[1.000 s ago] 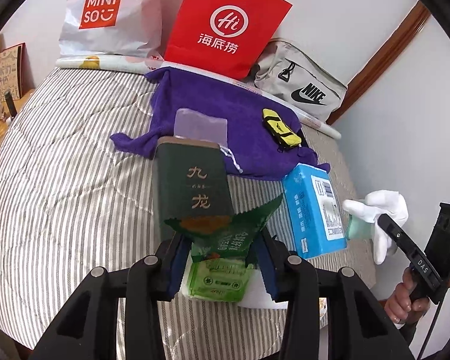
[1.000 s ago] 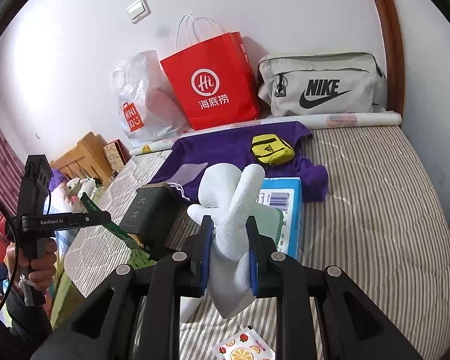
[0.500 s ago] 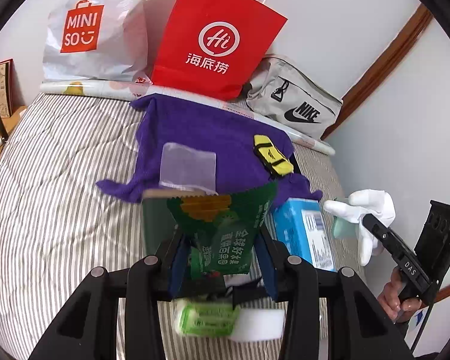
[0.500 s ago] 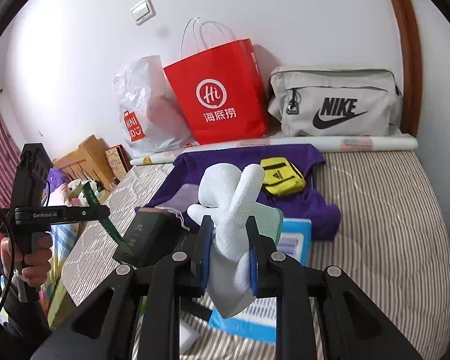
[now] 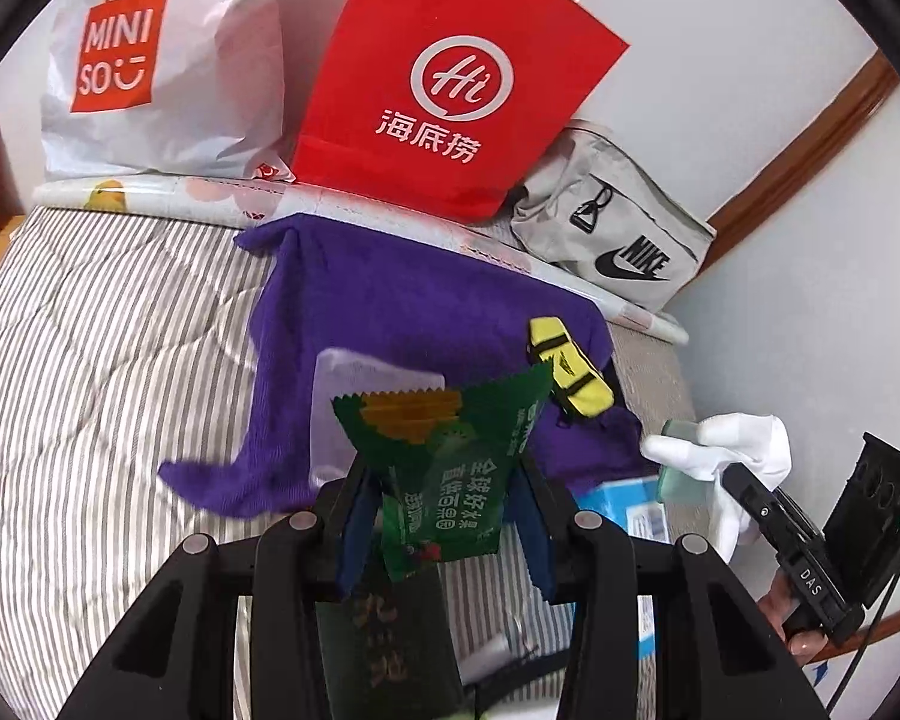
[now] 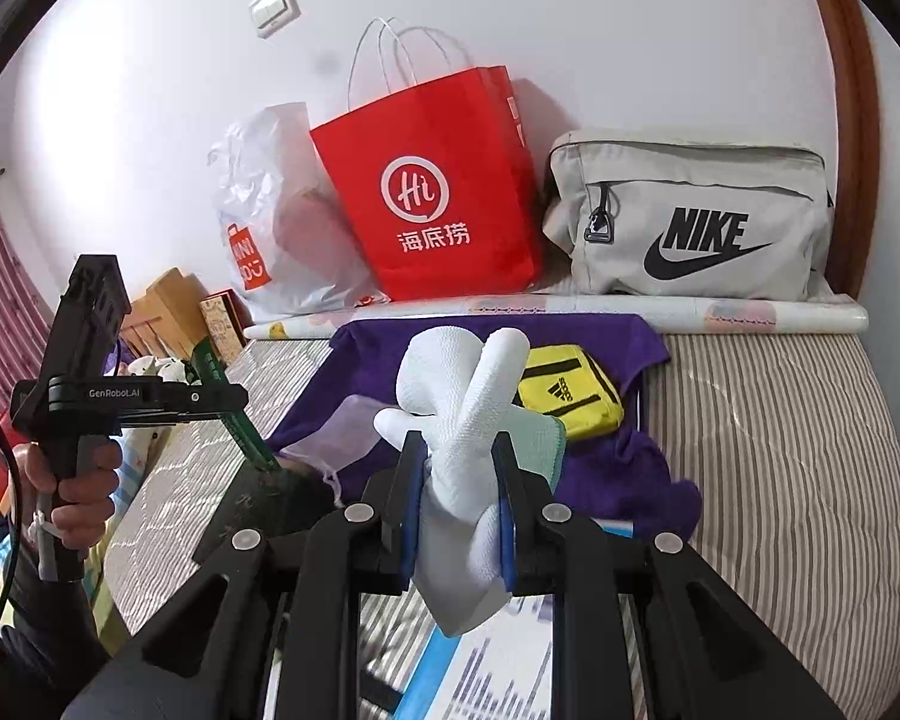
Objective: Organize soft objects
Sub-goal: 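Lower green packet onto purple towel with left gripper while right lowers gloves there, then open both grippers and withdraw them from the towel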
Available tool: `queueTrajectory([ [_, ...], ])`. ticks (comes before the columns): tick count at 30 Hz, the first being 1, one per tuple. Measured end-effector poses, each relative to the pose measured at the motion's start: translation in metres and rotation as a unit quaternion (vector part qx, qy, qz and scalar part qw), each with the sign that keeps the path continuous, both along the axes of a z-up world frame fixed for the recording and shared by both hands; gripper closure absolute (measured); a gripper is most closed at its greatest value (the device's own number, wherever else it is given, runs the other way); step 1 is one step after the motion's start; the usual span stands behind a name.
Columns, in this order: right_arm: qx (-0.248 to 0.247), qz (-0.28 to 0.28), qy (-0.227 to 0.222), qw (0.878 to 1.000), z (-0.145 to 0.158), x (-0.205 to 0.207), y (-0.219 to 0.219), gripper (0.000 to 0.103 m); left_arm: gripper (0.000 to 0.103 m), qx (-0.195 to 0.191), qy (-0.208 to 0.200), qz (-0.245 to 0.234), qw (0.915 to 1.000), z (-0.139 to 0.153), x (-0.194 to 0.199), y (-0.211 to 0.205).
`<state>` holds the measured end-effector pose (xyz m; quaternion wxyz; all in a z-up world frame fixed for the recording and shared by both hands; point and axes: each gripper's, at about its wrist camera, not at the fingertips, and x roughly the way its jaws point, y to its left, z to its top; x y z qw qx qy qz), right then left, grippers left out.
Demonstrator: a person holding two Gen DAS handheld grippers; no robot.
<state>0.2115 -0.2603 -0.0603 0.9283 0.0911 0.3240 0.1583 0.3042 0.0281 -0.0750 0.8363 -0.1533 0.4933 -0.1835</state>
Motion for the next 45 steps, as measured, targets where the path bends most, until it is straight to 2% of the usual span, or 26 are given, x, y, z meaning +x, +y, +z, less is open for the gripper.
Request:
queueTrajectory([
  [13,-0.033,-0.016,0.025,0.999,-0.026,0.061,-0.003,0.082,0.063,0.014,0.024,0.003,0.9996,-0.020,0.060,-0.009],
  [24,-0.047,-0.041,0.057,0.996,-0.044,0.109,-0.006,0.082,0.063,0.020,0.072,-0.002,0.9972,-0.064,0.108,-0.022],
  [31,-0.054,-0.040,0.082,0.994,-0.056,0.130,-0.003,0.079,0.063,0.030,0.094,-0.001,0.9951,-0.084,0.118,-0.025],
  [34,-0.052,-0.040,0.088,0.994,-0.058,0.135,-0.003,0.079,0.061,0.039,0.091,-0.005,0.9950,-0.084,0.120,-0.027],
  [36,-0.048,-0.037,0.092,0.994,-0.060,0.137,-0.003,0.077,0.053,0.055,0.081,-0.008,0.9951,-0.082,0.119,-0.030],
  [37,-0.046,-0.034,0.095,0.994,-0.061,0.137,-0.004,0.074,0.044,0.061,0.077,-0.008,0.9951,-0.081,0.119,-0.031],
  [41,-0.040,-0.020,0.092,0.995,-0.061,0.135,-0.002,0.056,0.029,0.071,0.053,-0.004,0.9961,-0.072,0.115,-0.030],
  [45,-0.046,-0.016,0.077,0.996,-0.054,0.128,0.001,0.045,0.029,0.092,0.043,0.005,0.9949,-0.063,0.108,-0.029],
])
